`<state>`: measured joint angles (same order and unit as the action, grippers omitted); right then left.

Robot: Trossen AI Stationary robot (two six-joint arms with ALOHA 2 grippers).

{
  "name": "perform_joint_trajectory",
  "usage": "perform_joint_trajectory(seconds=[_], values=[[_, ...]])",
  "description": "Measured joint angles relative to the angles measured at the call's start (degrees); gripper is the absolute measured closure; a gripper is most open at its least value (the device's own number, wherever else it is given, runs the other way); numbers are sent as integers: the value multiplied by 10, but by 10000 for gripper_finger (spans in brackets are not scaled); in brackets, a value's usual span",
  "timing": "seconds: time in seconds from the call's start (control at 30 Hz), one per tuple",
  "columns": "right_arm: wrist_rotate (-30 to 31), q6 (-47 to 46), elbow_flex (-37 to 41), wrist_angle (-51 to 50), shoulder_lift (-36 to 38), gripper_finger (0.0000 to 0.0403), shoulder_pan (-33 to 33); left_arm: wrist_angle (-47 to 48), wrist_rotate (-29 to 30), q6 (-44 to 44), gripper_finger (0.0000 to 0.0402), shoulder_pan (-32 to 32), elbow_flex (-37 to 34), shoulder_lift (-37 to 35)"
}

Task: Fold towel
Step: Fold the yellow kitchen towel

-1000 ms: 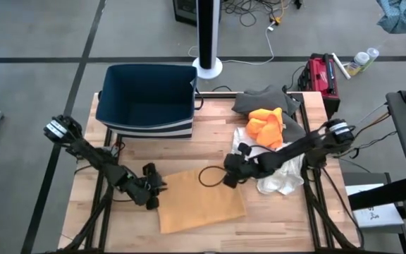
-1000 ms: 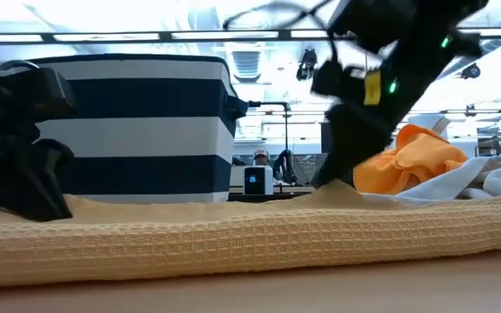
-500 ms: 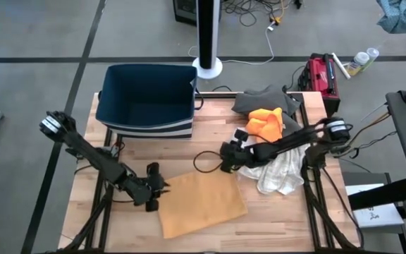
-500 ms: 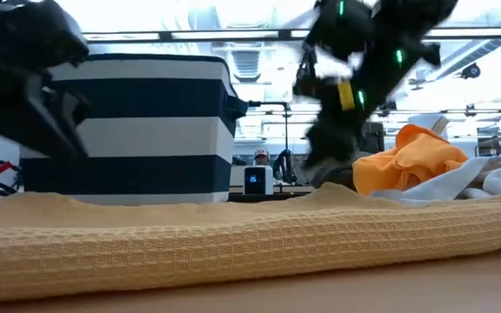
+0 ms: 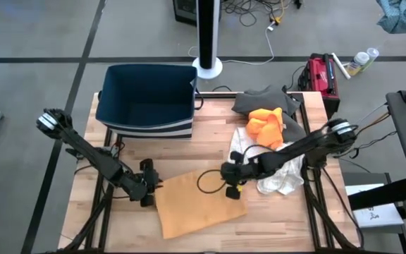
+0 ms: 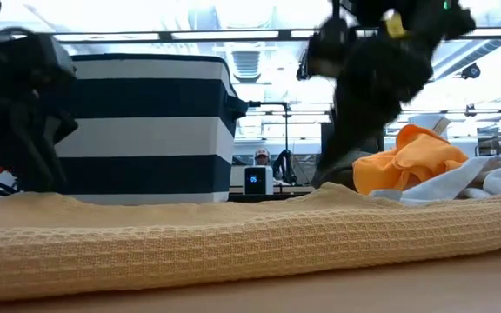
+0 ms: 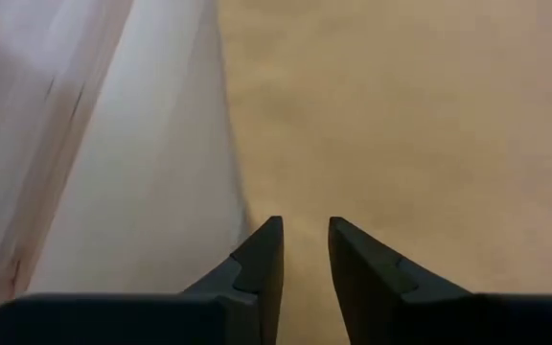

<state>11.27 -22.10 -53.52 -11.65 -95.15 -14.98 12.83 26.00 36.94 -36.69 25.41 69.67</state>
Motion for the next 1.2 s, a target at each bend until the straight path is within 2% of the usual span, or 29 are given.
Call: perform_joint_trajectory(seconds=[0.2,0.27,0.4,0.53,0.63,0.73,0.83,0.93,1.07,1.2], values=[[-8,3,-5,-26,-58,350,26,-5,2,27,320,1,-33,24],[5,29,-5,-32,-65,347,52,-10,3,51,320,0,-44,29],[24,88,-10,-21,-71,337,113,-88,-23,62,324,-2,-65,48],[39,164,-33,36,-74,328,153,-118,-36,69,324,-10,-63,55],[34,213,-73,61,-74,322,157,-111,-32,40,320,-19,-42,42],[7,230,-125,18,-73,321,132,-118,-17,-15,311,-20,-14,22],[-2,213,-168,-46,-72,326,88,-113,-4,-51,303,-19,-5,16],[-10,154,-187,-114,-74,331,45,-114,12,-73,297,-19,-4,17],[-9,40,-183,-170,-75,333,2,-117,18,-79,291,-18,-17,29],[-9,-29,-159,-201,-75,324,-19,-168,15,-103,286,-18,-33,63]])
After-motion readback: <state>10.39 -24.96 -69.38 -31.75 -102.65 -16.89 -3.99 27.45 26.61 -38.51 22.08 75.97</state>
